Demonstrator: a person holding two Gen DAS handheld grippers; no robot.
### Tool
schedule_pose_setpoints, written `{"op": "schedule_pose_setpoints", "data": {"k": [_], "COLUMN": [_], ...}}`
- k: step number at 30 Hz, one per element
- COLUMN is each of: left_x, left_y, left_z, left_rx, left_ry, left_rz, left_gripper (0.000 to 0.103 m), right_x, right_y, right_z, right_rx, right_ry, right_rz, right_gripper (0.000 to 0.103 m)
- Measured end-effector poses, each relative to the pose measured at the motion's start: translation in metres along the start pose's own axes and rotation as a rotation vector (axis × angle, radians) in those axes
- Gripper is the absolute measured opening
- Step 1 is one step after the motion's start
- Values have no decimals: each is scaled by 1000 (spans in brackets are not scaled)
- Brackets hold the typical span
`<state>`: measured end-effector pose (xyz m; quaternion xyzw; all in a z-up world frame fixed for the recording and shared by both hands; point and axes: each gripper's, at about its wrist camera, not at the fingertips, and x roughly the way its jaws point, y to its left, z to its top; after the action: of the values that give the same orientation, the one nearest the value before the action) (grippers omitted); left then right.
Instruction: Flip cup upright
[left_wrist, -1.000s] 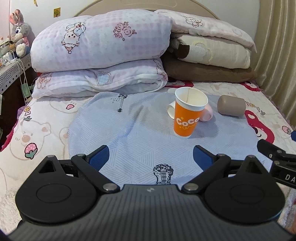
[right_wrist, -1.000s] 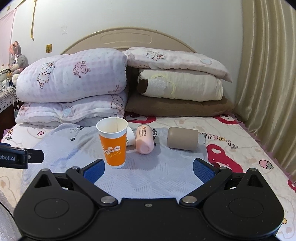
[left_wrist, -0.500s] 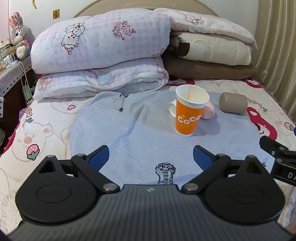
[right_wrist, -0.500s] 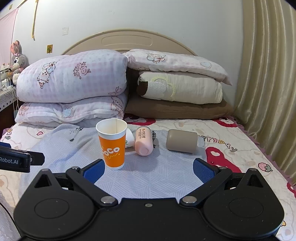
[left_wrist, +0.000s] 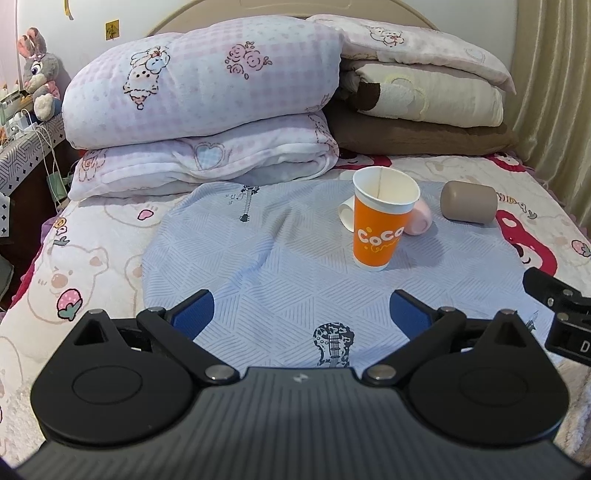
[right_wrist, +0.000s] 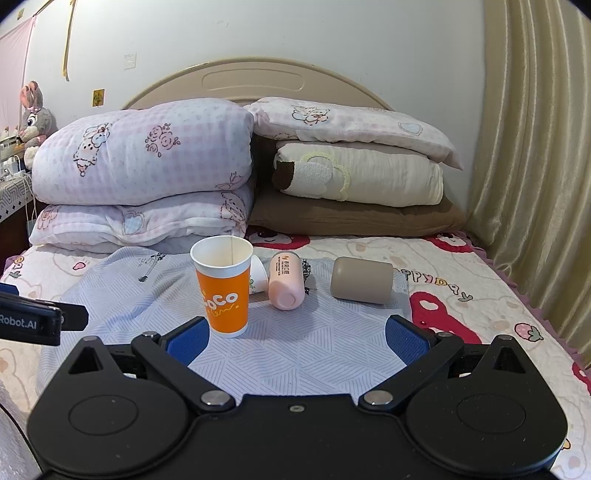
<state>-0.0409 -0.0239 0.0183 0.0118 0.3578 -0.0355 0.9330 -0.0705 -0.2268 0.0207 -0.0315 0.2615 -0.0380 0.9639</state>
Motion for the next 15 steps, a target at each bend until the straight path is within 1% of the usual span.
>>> {"op": "schedule_pose_setpoints", "data": {"k": [15], "left_x": [2], "left_y": [0], "left_z": [1], "left_rx": [5], "left_ry": [2], "left_rz": [4], "left_gripper": [103], "right_x": [1], "right_y": [-3], "right_z": [-2], "right_rx": [4], "right_ry": [4], "right_rz": [-3], "right_gripper": [103]}}
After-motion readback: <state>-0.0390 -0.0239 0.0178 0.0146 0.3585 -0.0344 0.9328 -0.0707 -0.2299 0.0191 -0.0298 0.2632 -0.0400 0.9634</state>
